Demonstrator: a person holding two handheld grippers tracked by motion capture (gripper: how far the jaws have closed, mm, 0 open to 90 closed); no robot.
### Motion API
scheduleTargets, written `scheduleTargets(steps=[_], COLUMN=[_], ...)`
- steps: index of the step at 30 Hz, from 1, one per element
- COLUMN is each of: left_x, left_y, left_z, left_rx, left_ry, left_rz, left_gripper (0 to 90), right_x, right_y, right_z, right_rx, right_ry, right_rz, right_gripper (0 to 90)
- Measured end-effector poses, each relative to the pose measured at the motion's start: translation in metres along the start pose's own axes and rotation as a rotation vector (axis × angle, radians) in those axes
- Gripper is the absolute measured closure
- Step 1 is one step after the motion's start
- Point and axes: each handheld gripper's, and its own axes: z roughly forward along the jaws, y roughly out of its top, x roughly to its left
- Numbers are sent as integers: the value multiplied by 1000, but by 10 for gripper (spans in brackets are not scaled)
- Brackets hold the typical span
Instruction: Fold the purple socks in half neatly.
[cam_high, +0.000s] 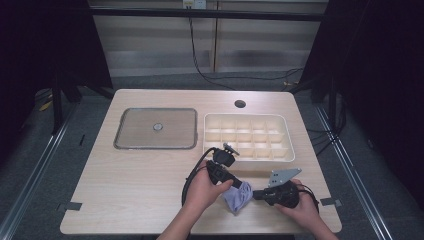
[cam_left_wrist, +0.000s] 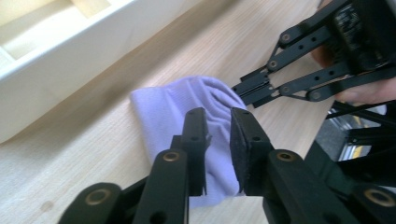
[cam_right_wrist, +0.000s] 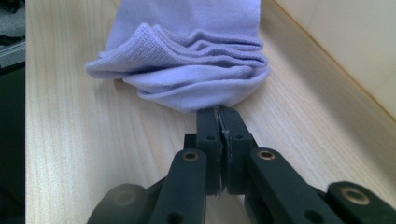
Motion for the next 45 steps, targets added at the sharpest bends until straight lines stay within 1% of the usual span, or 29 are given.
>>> scheduleTargets(steps=[1, 3, 4, 5, 8, 9, 10, 11, 12, 15, 16, 18, 20, 22, 23, 24, 25, 29, 31, 33, 36, 38, 39, 40, 41, 42, 45], left_x=[0, 1, 2, 2, -1, -2, -4, -5, -5, -8, -8, -9, -9, -9, -10, -10, -11, -13, -14, -15, -15, -15, -15, -15, -15, -15, -15], left_y=[-1, -2, -3, -3, -5, -5, -6, -6, -6, -7, -8, -9, -10, -11, -11, -12, -12, -14, -14, -14, -14, -14, -14, -13, -12, -11, -9], left_z=[1, 6, 7, 10, 15, 17, 19, 21, 23, 29, 31, 33, 35, 37, 38, 39, 41, 44, 45, 46, 44, 41, 38, 35, 32, 31, 23], left_rx=[6, 12, 26, 28, 50, 52, 61, 67, 75, 97, 101, 116, 113, 124, 130, 124, 132, 137, 133, 132, 132, 123, 124, 121, 120, 113, 91], left_ry=[7, 18, 22, 20, 36, 31, 36, 40, 34, 59, 53, 75, 63, 60, 60, 66, 69, 76, 80, 78, 68, 62, 60, 56, 62, 66, 56], left_rz=[-5, 1, 2, 4, 21, 23, 29, 43, 46, 60, 61, 74, 65, 66, 74, 69, 71, 79, 83, 78, 84, 80, 88, 88, 88, 90, 82], left_gripper=[788, 802, 807, 809, 836, 839, 844, 850, 850, 850, 850, 841, 841, 840, 839, 836, 835, 829, 828, 829, 823, 807, 801, 796, 795, 791, 777], right_x=[0, 0, 0, 0, 0, 0, 0, 0, 0, 0, 0, -1, -1, -1, 0, 0, 0, 1, 1, 1, 1, 1, 2, 1, 1, 2, 1], right_y=[0, 0, 0, 0, 0, 0, -1, -1, -1, -1, -1, -1, -1, -1, -1, -1, -1, -1, -1, 0, 0, 0, 0, 0, 0, 0, 0], right_z=[0, 0, 0, 0, 0, 0, 0, 0, 0, 0, 0, 0, 0, 0, 0, 0, 0, 0, 0, 0, 1, 0, 0, 1, 1, 1, 1], right_rx=[0, -1, -1, -1, -2, -2, -4, -5, -5, -7, -8, -10, -11, -12, -11, -10, -8, -8, -8, -6, -6, -4, -3, -2, -2, -4, -4], right_ry=[0, 1, 1, 0, 1, 2, 4, 4, 4, 4, 5, 3, 2, 2, 2, 1, 1, -2, -2, -2, -3, -9, -8, -10, -7, -6, -8], right_rz=[1, 2, 2, 0, 3, 5, 5, 6, 5, 9, 13, 10, 10, 12, 12, 6, 6, 7, 7, 7, 3, -3, -4, -7, -5, -1, -1], right_gripper=[878, 878, 878, 878, 878, 878, 878, 878, 878, 878, 878, 878, 878, 878, 878, 878, 878, 878, 878, 878, 878, 879, 879, 879, 879, 879, 879])
